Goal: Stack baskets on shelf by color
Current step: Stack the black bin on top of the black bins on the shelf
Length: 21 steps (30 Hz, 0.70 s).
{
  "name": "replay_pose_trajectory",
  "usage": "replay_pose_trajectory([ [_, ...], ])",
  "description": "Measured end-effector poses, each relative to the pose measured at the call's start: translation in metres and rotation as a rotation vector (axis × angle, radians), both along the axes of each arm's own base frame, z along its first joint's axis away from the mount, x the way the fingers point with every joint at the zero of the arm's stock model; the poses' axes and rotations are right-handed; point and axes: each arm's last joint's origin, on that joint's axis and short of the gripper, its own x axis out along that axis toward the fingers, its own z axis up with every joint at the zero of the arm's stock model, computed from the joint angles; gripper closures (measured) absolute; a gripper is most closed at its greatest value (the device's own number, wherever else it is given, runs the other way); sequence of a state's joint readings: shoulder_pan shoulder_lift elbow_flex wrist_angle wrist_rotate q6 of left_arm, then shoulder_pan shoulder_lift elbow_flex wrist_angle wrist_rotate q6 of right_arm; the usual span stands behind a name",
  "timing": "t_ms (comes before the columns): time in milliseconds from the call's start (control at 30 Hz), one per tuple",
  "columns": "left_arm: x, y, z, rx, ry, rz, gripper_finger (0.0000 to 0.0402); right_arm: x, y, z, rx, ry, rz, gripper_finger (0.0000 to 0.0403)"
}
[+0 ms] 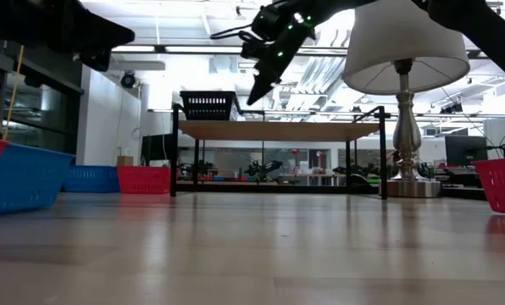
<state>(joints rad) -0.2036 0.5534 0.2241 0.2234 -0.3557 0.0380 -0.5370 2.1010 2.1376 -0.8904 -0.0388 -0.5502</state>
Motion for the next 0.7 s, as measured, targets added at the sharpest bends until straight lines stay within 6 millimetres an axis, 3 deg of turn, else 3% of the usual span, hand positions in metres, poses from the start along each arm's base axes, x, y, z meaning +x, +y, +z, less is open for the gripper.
replay_pose_trajectory([
  [100,0.0,0.0,-0.004,-0.014,0.033,0.002,0.0402,-0.013,0.006,0.002,0.125,0.047,0.013,0.0403],
  [233,-0.001,0.0,-0.008,-0.017,0.073,0.004,0.0402,-0.023,0.016,-0.014,0.335,0.154,0.062,0.0403],
  [367,-0.001,0.0,-0.008,-0.016,0.078,0.004,0.0401,-0.024,0.036,-0.042,0.39,0.27,0.104,0.0403],
  [467,-0.001,0.0,-0.008,-0.017,0.078,0.004,0.0402,-0.036,0.053,-0.044,0.365,0.28,0.13,0.0403],
  [600,-0.001,0.0,-0.008,-0.016,0.078,0.004,0.0401,-0.064,0.076,-0.043,0.331,0.205,0.125,0.0403],
  [700,-0.001,0.0,-0.008,-0.016,0.078,0.004,0.0402,-0.092,0.098,-0.03,0.263,0.016,0.126,0.0403],
])
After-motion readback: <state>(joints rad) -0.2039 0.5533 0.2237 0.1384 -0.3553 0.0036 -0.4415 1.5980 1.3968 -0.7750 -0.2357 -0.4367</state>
